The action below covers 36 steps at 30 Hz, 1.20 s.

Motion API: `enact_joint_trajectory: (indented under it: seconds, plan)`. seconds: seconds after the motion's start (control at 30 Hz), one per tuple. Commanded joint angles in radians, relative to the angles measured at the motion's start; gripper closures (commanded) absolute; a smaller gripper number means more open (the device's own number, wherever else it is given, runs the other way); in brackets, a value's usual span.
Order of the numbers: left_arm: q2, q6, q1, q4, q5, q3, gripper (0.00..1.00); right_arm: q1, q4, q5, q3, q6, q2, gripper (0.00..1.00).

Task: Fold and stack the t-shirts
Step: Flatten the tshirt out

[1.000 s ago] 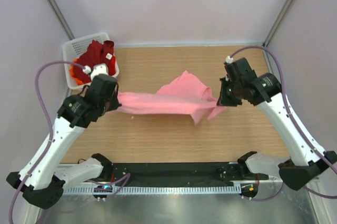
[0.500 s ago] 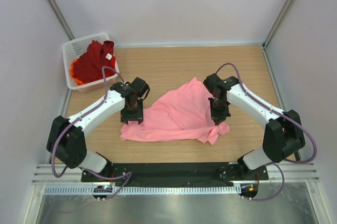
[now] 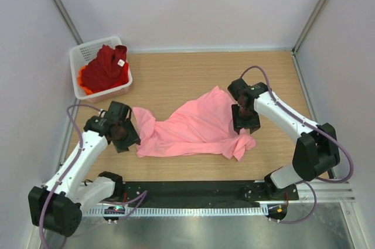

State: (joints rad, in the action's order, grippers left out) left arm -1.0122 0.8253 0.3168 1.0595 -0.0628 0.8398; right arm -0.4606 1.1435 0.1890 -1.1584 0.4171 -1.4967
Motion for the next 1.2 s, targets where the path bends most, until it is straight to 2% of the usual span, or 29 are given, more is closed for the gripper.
enact_joint_trajectory:
  seconds: [0.0,0.1,0.2,0.47,0.73,0.87,1.0,1.13,1.17]
  plan:
    - [0.052,0.092,-0.067,-0.084,0.124,-0.067,0.48,0.004,-0.007,-0.144,-0.057,-0.012,0.078,0.44]
    - [0.054,0.144,-0.111,-0.145,0.195,-0.126,0.45,0.003,-0.030,-0.252,-0.034,0.003,0.119,0.44]
    - [0.038,0.170,-0.136,-0.183,0.184,-0.157,0.45,0.002,-0.062,-0.312,0.011,0.032,0.147,0.44]
    - [0.006,0.233,-0.171,-0.231,0.162,-0.225,0.49,0.002,-0.050,-0.303,0.043,0.029,0.197,0.43]
    - [-0.051,0.317,-0.176,-0.242,0.152,-0.291,0.44,-0.001,-0.119,-0.367,0.121,0.057,0.187,0.43]
    - [-0.077,0.305,-0.176,-0.291,0.117,-0.295,0.53,-0.018,-0.154,-0.373,0.138,0.065,0.144,0.43]
    - [-0.132,0.276,-0.177,-0.311,0.086,-0.281,0.67,-0.020,-0.159,-0.365,0.123,0.048,0.105,0.43]
    - [-0.160,0.244,-0.179,-0.294,0.070,-0.245,0.72,-0.021,-0.163,-0.359,0.111,0.046,0.095,0.43]
    - [-0.157,0.230,-0.177,-0.294,0.028,-0.234,0.77,-0.021,-0.166,-0.358,0.112,0.046,0.089,0.43]
